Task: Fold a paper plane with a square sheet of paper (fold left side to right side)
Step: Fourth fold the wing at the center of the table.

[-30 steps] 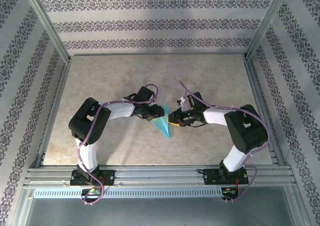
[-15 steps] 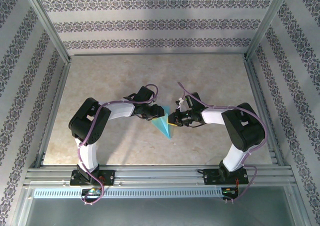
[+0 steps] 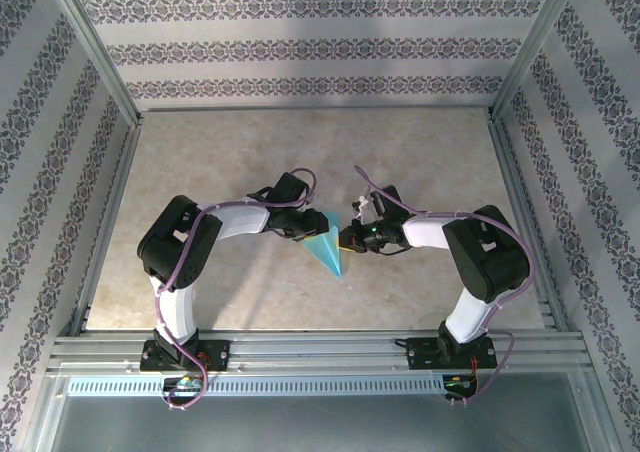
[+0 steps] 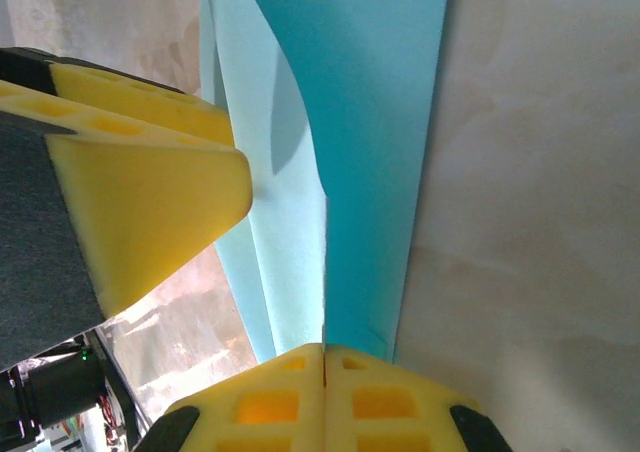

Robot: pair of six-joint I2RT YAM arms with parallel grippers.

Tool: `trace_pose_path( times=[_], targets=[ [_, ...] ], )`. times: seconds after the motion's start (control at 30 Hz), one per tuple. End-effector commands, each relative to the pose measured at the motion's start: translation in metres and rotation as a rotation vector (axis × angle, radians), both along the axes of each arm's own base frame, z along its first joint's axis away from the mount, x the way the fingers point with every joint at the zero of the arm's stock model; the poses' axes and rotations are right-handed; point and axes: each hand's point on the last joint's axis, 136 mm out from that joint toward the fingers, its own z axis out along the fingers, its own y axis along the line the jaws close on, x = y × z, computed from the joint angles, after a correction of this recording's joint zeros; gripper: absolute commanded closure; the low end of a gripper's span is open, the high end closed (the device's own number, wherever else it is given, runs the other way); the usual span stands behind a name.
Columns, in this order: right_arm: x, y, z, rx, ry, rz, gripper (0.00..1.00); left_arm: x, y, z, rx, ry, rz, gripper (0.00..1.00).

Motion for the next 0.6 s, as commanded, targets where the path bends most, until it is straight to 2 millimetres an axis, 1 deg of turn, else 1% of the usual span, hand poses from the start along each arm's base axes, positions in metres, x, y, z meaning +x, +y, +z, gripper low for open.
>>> trace_pose_path(
  times=[0.0, 0.43, 0.57],
  targets=[
    [0.005, 0.000, -0.005, -0.029, -0.018, 0.008, 0.99, -0.011, 0.005, -0.017, 0.067, 0.041, -0.011, 0.60],
    [0.001, 0.004, -0.014, -0.041, 0.003, 0.022, 0.99, -0.011, 0.004, -0.017, 0.066, 0.041, -0.012, 0.60],
    [-0.001, 0.002, -0.019, -0.060, 0.016, 0.013, 0.99, -0.011, 0.004, -0.016, 0.063, 0.039, -0.012, 0.59]
  ],
)
